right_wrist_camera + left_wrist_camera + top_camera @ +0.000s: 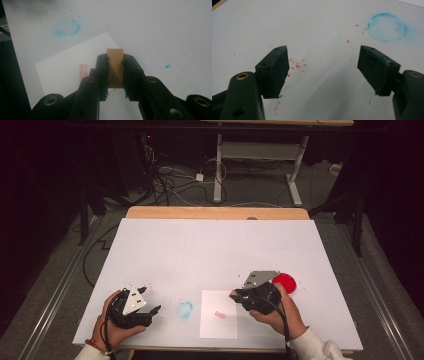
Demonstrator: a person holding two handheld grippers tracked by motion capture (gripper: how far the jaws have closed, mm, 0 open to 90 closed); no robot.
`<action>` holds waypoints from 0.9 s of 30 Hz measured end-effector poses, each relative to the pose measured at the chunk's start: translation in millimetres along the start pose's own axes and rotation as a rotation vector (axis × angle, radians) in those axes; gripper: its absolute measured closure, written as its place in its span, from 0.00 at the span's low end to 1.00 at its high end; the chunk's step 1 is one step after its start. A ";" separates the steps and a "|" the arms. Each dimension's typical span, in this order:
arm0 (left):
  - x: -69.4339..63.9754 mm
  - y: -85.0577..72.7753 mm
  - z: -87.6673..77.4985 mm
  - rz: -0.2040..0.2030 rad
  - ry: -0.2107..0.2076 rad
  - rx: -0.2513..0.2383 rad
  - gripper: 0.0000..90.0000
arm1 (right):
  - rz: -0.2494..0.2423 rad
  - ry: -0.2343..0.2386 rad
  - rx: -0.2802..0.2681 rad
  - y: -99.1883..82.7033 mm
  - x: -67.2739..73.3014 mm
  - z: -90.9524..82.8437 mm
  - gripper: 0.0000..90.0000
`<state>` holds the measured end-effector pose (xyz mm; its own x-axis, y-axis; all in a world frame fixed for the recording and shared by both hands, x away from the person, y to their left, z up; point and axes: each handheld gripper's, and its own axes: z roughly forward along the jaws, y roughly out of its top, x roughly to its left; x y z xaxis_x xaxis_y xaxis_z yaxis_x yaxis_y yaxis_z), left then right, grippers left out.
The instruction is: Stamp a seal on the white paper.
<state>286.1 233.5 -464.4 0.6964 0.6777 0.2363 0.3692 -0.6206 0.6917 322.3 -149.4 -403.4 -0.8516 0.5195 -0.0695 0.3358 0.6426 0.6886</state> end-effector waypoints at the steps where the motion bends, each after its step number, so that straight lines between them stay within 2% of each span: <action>1: 0.1 -0.3 0.2 -0.003 -0.001 0.000 0.27 | 0.003 0.000 -0.003 -0.3 -1.2 -1.3 0.84; 14: 3.1 -1.3 4.7 -0.014 -0.014 0.001 0.27 | 0.031 -0.034 -0.007 -5.6 -15.9 -6.5 0.84; 27: 2.5 0.8 6.6 -0.006 -0.024 0.001 0.27 | 0.078 -0.085 -0.027 -16.8 -32.2 -26.5 0.84</action>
<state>292.2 232.0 -467.8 0.7088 0.6717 0.2152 0.3745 -0.6169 0.6922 333.4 -191.9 -393.7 -0.7856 0.6141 -0.0755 0.3876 0.5837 0.7135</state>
